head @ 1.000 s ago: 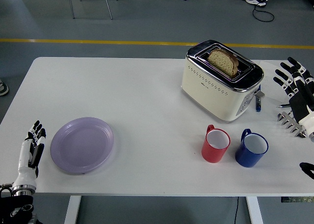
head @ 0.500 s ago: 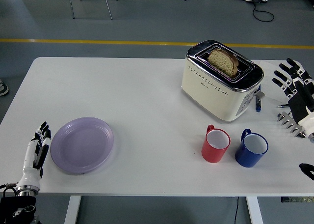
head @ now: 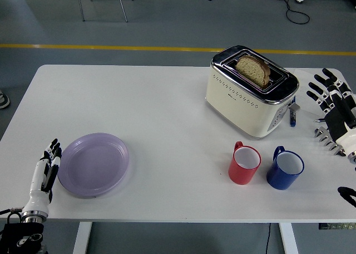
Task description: Push plate across desktop,pick up the break from the machine,place the break in the plate
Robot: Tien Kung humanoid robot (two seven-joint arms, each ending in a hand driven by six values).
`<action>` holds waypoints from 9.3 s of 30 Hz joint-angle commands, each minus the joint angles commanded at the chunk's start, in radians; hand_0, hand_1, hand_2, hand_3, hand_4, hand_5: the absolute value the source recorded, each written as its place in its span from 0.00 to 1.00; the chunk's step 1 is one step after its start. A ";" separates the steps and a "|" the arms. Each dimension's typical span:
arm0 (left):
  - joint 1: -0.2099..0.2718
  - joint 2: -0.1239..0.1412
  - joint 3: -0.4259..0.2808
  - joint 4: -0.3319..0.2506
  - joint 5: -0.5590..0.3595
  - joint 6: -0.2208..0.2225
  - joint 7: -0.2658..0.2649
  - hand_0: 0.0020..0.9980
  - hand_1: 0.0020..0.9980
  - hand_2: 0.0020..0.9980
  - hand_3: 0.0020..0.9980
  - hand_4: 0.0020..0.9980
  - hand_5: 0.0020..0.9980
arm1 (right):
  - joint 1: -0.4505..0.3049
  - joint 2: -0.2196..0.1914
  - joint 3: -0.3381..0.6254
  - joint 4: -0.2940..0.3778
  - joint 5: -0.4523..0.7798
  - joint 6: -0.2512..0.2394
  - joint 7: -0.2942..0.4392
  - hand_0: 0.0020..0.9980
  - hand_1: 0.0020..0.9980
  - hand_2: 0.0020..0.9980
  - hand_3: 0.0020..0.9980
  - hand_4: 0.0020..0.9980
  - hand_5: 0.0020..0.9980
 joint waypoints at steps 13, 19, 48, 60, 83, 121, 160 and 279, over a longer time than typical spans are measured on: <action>0.005 -0.001 0.011 0.001 -0.009 -0.005 -0.007 0.87 0.91 0.99 0.97 0.57 1.00 | -0.005 -0.003 -0.008 -0.001 0.000 0.001 0.000 0.85 0.79 0.82 0.83 0.51 0.43; 0.007 0.000 0.033 -0.004 -0.017 -0.005 -0.015 0.86 0.90 0.99 0.97 0.57 1.00 | -0.013 -0.004 -0.016 -0.002 0.001 0.000 0.000 0.85 0.79 0.82 0.83 0.51 0.43; 0.018 -0.002 0.140 -0.051 -0.104 -0.014 -0.030 0.74 0.81 0.94 0.92 0.56 1.00 | -0.016 0.002 -0.019 -0.002 -0.001 0.000 0.000 0.84 0.78 0.82 0.83 0.51 0.43; 0.019 0.001 0.193 -0.068 -0.148 -0.026 -0.032 0.71 0.77 0.93 0.91 0.56 1.00 | -0.018 0.004 -0.021 -0.002 -0.003 -0.001 0.001 0.84 0.78 0.81 0.83 0.51 0.43; 0.007 0.007 0.290 -0.101 -0.236 -0.043 -0.035 0.66 0.73 0.90 0.88 0.55 1.00 | -0.013 0.007 -0.020 -0.003 -0.003 -0.002 0.001 0.84 0.78 0.81 0.83 0.52 0.43; -0.078 -0.018 0.435 -0.080 -0.294 -0.082 -0.023 0.65 0.72 0.88 0.87 0.55 1.00 | -0.003 0.018 -0.015 -0.004 -0.004 -0.002 0.002 0.84 0.78 0.81 0.83 0.52 0.43; -0.020 -0.019 0.192 -0.247 -0.136 0.103 -0.011 0.75 0.79 0.88 0.87 0.55 1.00 | 0.116 -0.074 -0.040 -0.019 -0.072 -0.027 -0.001 0.85 0.78 0.81 0.83 0.51 0.42; 0.005 -0.011 -0.041 -0.409 -0.088 0.117 0.086 0.75 0.80 0.89 0.87 0.50 0.88 | 1.180 0.094 -1.048 -1.047 -0.928 -0.029 -0.327 0.20 0.26 0.32 0.41 0.27 0.08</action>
